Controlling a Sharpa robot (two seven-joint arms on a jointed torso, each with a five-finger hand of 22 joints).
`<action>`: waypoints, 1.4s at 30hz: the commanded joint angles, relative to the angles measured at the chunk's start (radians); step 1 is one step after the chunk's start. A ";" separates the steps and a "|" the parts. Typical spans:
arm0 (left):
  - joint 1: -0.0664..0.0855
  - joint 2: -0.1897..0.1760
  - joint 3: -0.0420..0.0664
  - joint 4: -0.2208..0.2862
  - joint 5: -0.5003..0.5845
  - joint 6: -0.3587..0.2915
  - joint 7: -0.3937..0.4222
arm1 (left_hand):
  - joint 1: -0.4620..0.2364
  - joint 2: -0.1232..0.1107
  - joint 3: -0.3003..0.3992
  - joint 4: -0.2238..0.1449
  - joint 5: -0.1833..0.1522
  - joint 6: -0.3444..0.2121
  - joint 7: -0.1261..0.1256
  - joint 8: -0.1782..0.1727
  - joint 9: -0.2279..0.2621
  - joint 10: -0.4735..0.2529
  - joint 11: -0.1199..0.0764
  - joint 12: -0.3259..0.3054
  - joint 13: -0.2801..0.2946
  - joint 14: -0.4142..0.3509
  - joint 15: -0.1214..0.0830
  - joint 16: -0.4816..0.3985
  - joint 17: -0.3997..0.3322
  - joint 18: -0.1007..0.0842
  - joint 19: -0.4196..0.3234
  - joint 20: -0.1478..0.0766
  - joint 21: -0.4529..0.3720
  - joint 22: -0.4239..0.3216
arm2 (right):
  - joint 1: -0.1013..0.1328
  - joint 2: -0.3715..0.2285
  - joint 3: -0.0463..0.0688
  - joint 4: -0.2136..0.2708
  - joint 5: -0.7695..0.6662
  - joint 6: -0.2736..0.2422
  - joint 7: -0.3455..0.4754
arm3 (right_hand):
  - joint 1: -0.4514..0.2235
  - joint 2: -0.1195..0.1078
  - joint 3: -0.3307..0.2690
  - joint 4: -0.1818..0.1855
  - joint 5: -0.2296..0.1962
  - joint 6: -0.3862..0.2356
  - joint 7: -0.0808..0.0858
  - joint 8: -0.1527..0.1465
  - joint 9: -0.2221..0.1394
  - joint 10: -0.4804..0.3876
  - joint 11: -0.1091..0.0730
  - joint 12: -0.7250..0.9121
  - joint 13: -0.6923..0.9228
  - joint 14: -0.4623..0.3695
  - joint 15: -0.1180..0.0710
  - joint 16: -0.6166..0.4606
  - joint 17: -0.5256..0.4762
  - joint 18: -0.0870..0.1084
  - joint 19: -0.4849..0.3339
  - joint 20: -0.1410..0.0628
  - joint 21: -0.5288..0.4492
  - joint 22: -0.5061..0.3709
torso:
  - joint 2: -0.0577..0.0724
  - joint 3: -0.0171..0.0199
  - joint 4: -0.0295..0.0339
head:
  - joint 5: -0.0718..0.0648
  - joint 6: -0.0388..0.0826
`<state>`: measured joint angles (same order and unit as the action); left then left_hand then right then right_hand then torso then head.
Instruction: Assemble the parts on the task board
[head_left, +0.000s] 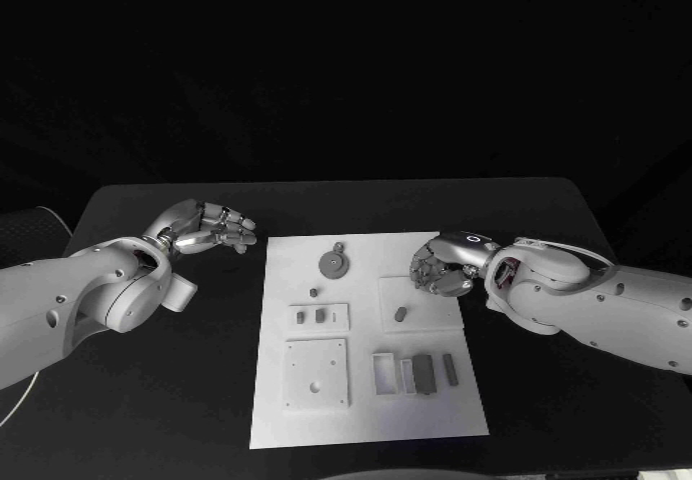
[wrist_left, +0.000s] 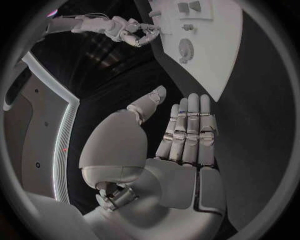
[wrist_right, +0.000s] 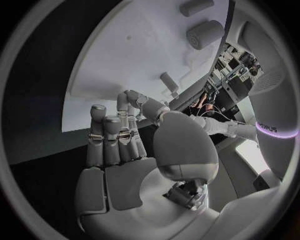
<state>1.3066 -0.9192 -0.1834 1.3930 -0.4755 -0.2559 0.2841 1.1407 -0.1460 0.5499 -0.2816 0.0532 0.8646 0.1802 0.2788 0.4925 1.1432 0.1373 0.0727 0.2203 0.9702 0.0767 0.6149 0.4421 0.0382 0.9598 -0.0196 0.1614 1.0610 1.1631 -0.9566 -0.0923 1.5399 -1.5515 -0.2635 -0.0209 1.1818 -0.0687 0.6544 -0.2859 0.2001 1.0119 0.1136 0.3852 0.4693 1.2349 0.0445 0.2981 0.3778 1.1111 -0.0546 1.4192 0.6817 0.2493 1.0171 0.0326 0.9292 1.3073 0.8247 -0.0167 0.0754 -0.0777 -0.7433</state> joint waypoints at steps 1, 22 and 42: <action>0.000 0.002 0.001 0.001 0.008 0.003 0.014 | -0.004 0.001 -0.007 0.002 -0.001 -0.003 0.000 -0.003 -0.002 -0.005 0.003 -0.003 -0.001 0.007 0.002 -0.007 0.002 0.015 0.008 0.001 -0.007 0.002 | 0.001 -0.002 0.002 0.004 0.015 0.006 0.010 | -0.005 0.005 0.006 0.001 0.000 0.008 0.000 0.003 0.007 0.004 -0.001 0.004 0.002 0.000 -0.008 -0.007 -0.001 0.012 0.006 -0.003 0.003 0.015 | 0.000 -0.0003 -0.0002 | 0.000 0.000; 0.000 0.003 0.001 -0.001 0.008 0.007 0.014 | -0.003 0.001 -0.007 0.002 -0.001 -0.004 0.000 -0.003 -0.002 -0.008 0.004 -0.004 -0.003 0.008 0.002 -0.010 0.007 0.015 0.008 0.000 -0.008 0.002 | 0.022 -0.023 0.021 0.062 0.044 0.017 0.014 | -0.006 0.005 0.007 0.000 0.000 0.010 -0.001 0.005 0.010 0.007 -0.002 0.004 0.004 0.000 -0.009 -0.008 -0.002 0.012 0.007 -0.004 0.002 0.015 | 0.000 -0.0004 -0.0001 | -0.001 0.003; 0.000 0.021 0.001 -0.007 0.009 0.005 0.015 | -0.003 0.002 -0.007 0.002 -0.001 -0.004 0.001 -0.003 -0.003 -0.011 0.005 -0.005 -0.004 0.008 0.002 -0.013 0.010 0.014 0.008 0.000 -0.009 0.002 | 0.029 0.090 0.027 0.140 0.006 0.046 0.010 | -0.006 0.006 0.008 -0.001 0.000 0.011 -0.002 0.005 0.012 0.008 -0.003 0.003 0.005 0.000 -0.010 -0.008 -0.002 0.012 0.007 -0.005 0.002 0.015 | -0.001 -0.0014 0.0000 | 0.026 0.008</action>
<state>1.3058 -0.9007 -0.1834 1.3853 -0.4743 -0.2554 0.2849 1.1407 -0.1460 0.5473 -0.2789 0.0532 0.8646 0.1802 0.2788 0.4908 1.1396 0.1409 0.0727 0.2167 0.9702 0.0767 0.6072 0.4508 0.0375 0.9597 -0.0196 0.1582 1.0622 1.1925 -0.8728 -0.0653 1.6740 -1.5183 -0.2434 -0.0175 1.1804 -0.0726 0.6586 -0.2871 0.2001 1.0136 0.1123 0.3864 0.4693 1.2364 0.0389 0.2981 0.3808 1.1118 -0.0587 1.4153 0.6811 0.2513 1.0238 0.0323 0.9291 1.3073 0.8236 -0.0174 0.0746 -0.0554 -0.7352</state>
